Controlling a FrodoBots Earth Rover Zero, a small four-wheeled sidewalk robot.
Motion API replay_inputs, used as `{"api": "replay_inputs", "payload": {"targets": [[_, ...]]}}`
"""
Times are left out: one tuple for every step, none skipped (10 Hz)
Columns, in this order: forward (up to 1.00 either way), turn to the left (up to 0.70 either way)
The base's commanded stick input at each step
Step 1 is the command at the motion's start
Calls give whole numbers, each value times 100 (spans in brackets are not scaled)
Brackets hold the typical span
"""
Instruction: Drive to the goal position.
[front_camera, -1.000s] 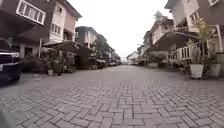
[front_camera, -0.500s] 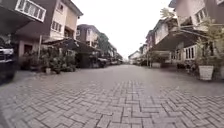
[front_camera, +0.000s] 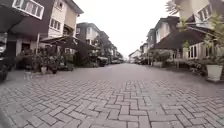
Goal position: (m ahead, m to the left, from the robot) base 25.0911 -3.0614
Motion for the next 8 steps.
{"api": "replay_inputs", "payload": {"targets": [[70, 0], [70, 0], [70, 0], [70, 0], [70, 0], [70, 0], [70, 0], [70, 0]]}}
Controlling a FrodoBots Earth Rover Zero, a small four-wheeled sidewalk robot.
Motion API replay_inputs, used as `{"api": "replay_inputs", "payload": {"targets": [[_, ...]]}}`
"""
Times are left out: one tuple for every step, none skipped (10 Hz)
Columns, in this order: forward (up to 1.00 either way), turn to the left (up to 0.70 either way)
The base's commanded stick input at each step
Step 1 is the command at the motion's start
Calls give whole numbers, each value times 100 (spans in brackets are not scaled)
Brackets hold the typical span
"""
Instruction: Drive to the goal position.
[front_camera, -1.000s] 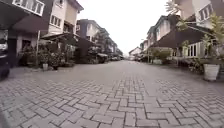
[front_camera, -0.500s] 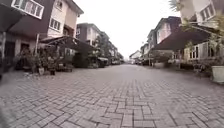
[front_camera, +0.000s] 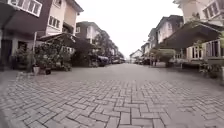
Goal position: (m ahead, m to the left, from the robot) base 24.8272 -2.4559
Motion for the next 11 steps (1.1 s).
{"api": "replay_inputs", "payload": {"targets": [[70, 0], [70, -14], [70, -12], [70, -2], [70, 0], [70, 0], [70, 0], [70, 0], [70, 0], [70, 0], [70, 0]]}}
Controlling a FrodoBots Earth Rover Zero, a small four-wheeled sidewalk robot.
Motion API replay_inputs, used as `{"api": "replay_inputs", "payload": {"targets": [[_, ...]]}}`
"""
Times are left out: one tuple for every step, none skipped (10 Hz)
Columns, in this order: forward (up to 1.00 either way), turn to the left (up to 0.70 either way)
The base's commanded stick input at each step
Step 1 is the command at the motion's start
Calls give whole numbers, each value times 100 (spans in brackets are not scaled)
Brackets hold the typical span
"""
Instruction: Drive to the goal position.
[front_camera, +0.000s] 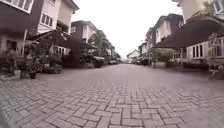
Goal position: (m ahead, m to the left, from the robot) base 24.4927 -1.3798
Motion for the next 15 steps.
{"api": "replay_inputs", "payload": {"targets": [[70, 0], [70, 0], [70, 0], [70, 0], [70, 0], [70, 0], [70, 0], [70, 0], [70, 0], [70, 0], [70, 0], [70, 0], [70, 0], [70, 0], [70, 0]]}}
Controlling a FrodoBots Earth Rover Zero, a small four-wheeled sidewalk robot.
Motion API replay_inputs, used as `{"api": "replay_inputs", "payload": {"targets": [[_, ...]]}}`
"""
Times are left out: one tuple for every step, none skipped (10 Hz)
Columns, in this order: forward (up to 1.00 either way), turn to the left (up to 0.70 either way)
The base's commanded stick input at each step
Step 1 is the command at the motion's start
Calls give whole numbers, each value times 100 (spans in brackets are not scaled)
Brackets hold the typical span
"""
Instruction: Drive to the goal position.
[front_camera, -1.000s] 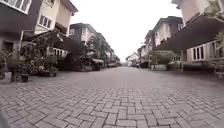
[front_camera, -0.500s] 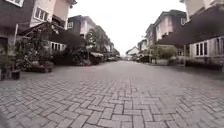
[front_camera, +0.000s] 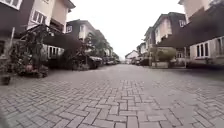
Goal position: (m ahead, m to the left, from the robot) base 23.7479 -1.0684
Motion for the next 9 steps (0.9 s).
{"api": "replay_inputs", "payload": {"targets": [[70, 0], [70, 0], [70, 0], [70, 0], [70, 0], [70, 0], [70, 0], [70, 0], [70, 0]]}}
